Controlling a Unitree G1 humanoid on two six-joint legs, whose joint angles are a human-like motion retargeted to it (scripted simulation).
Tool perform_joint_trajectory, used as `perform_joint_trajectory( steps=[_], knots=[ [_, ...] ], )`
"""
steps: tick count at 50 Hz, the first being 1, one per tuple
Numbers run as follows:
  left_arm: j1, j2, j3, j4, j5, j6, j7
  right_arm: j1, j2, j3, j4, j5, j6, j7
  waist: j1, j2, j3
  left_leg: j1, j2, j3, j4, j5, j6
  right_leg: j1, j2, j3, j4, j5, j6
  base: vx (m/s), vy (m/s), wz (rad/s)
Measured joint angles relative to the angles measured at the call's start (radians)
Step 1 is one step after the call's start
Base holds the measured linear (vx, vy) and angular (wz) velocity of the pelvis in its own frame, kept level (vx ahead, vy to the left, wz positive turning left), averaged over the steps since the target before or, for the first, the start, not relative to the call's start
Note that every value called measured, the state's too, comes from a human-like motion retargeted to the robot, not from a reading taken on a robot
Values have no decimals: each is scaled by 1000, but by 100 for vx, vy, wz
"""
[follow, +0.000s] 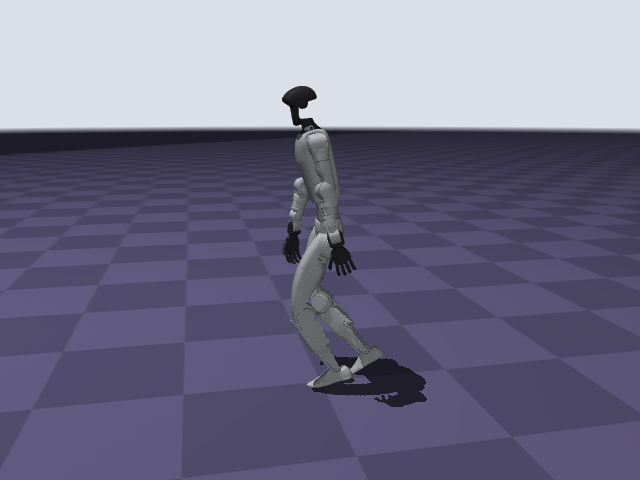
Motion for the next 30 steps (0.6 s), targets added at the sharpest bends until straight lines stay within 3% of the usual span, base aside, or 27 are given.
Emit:
perform_joint_trajectory(
  steps=[2, 6, 7, 8, 10, 12, 13, 15, 16, 17, 20, 22, 24, 27, 30],
  knots=[
    [-15, 7, -52, -11, 35, -13, 15, 15, -23, -42, 33, -37, 21, -59, -6, 25, -14, 27, 5, -9, -21, 39, 0, -43, -31, -53, 22, -108, -66, 57, 5, 1],
    [-48, 11, -125, -30, 78, -56, 64, 67, -74, -101, 115, -9, 65, -84, -35, -25, 1, 145, -99, 43, -128, 180, 0, -126, -65, 33, -157, -185, -84, 63, 3, 36],
    [-48, 13, -135, -41, 81, -59, 68, 80, -83, -113, 140, 3, 76, -80, -45, -44, 11, 171, -129, 53, -141, 234, 0, -132, -65, 81, -231, -149, -94, 57, -3, 52],
    [-47, 15, -139, -54, 79, -65, 71, 92, -88, -128, 165, 10, 86, -78, -56, -61, 25, 189, -150, 60, -131, 291, 0, -129, -62, 139, -303, -43, -129, 57, -3, 43],
    [-44, 21, -137, -84, 68, -79, 76, 111, -94, -156, 212, 17, 98, -70, -70, -95, 53, 205, -172, 82, -69, 434, 0, -85, -89, 176, -400, 311, -159, 58, -4, 34],
    [-44, 39, -119, -118, 56, -88, 74, 130, -83, -183, 236, 20, 93, -51, -80, -91, 74, 154, -146, 46, 55, 564, 0, -20, -54, 186, -446, 330, -238, 54, 4, 36],
    [-43, 48, -99, -133, 55, -88, 71, 144, -72, -190, 240, 27, 87, -39, -73, -84, 71, 133, -113, 66, 106, 556, 0, 30, -52, 81, -450, 277, -277, 56, 23, 54],
    [-33, 60, -78, -128, 54, -82, 80, 188, -52, -200, 261, 66, 70, -13, -107, -66, 40, 121, -37, 147, 77, 509, 0, 8, 34, 206, -423, 287, -255, 52, 46, 130],
    [-39, 45, -91, -102, 51, -73, 103, 207, -58, -230, 282, 90, 55, -4, -104, -48, 10, 114, -83, 182, -58, 517, 0, -15, -6, 173, -378, 260, -207, 33, 77, 168],
    [-46, 35, -98, -79, 48, -63, 121, 222, -62, -256, 299, 115, 43, -1, -101, -28, -12, 111, -117, 197, -186, 517, -26, -27, -29, 138, -339, 234, -174, 24, 70, 115],
    [-59, 31, -76, -27, 35, -19, 143, 236, -55, -288, 337, 186, 37, -28, -102, 46, -18, 146, -120, 121, -499, 461, -263, 7, 50, 85, -267, 164, -152, 60, 1, 19],
    [-66, 20, -58, -25, 24, -18, 129, 217, -64, -279, 368, 233, 42, -30, -110, 95, -12, 169, -96, 68, -602, 409, -359, 37, 95, 54, -211, 99, -131, 65, -6, 4],
    [-61, 5, -56, -42, 21, -36, 101, 210, -72, -266, 371, 241, 48, -10, -111, 116, -7, 186, -105, 39, -619, 415, -310, 82, 109, 36, -175, 46, -118, 66, 1, -4],
    [-55, -10, -63, -62, 40, -45, 77, 218, -78, -240, 331, 202, 52, 38, -95, 76, -13, 187, -158, 65, -525, 420, -104, 107, 56, 34, -65, 39, -78, 69, -4, -21],
    [-65, -14, -80, -57, 62, -40, 98, 217, -62, -226, 283, 166, 46, 22, -23, 0, 3, 140, -267, -72, -337, 305, -15, 87, -73, 43, 128, 221, -13, 62, -15, -77]
  ],
)
